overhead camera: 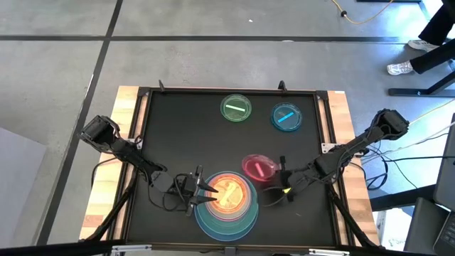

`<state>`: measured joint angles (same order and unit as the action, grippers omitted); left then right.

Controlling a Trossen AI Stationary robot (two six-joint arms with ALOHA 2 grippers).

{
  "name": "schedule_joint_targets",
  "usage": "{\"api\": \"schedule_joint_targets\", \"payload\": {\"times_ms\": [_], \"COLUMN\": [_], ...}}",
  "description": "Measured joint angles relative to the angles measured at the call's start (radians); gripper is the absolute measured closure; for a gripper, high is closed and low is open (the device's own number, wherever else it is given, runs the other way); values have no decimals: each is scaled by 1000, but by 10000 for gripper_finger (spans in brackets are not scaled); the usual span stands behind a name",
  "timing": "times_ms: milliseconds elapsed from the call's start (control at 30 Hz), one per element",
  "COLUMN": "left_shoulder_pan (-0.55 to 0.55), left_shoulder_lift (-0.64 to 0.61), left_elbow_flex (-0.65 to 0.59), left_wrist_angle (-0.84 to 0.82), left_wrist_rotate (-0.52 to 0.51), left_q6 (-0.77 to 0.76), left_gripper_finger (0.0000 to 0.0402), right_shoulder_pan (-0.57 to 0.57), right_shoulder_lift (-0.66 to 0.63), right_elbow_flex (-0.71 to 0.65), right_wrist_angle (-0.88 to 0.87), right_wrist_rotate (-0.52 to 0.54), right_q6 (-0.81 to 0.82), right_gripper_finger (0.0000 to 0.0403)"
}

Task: Stack plastic plates
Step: Stack the light pink plate on the orange plate

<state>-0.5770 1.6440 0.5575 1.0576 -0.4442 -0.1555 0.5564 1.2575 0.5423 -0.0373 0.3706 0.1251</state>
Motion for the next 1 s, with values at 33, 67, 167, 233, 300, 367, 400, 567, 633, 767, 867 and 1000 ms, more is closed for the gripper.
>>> {"api": "schedule_joint_targets", "payload": {"times_ms": [33, 67, 167, 233, 300, 367, 400, 567, 633, 767, 867, 1000], "left_shoulder_pan": [0, 0, 0, 0, 0, 0, 0, 1, 0, 0, 1, 1], "left_shoulder_lift": [0, 0, 0, 0, 0, 0, 0, 0, 0, 0, 0, 0], "left_elbow_flex": [0, 0, 0, 0, 0, 0, 0, 0, 0, 0, 0, 0], "left_wrist_angle": [0, 0, 0, 0, 0, 0, 0, 0, 0, 0, 0, 0], "left_wrist_rotate": [0, 0, 0, 0, 0, 0, 0, 0, 0, 0, 0, 0], "left_q6": [0, 0, 0, 0, 0, 0, 1, 1, 1, 1, 1, 1], "left_gripper_finger": [286, 286, 286, 286, 286, 286, 286, 286, 286, 286, 286, 286], "right_shoulder_pan": [0, 0, 0, 0, 0, 0, 0, 0, 0, 0, 0, 0], "right_shoulder_lift": [1, 8, 51, 93, 136, 179, 196, 283, 319, 382, 428, 495], "right_elbow_flex": [0, 0, 0, 0, 0, 0, 0, 1, 1, 7, 47, 120], "right_wrist_angle": [37, 82, 225, 337, 436, 524, 560, 727, 774, 833, 841, 807], "right_wrist_rotate": [-19, -42, -109, -145, -169, -189, -198, -247, -252, -232, -224, -224], "right_q6": [-11, -24, -92, -141, -182, -215, -234, -262, -262, -263, -262, -264], "right_gripper_finger": [398, 399, 401, 401, 401, 401, 401, 400, 400, 400, 400, 397]}}
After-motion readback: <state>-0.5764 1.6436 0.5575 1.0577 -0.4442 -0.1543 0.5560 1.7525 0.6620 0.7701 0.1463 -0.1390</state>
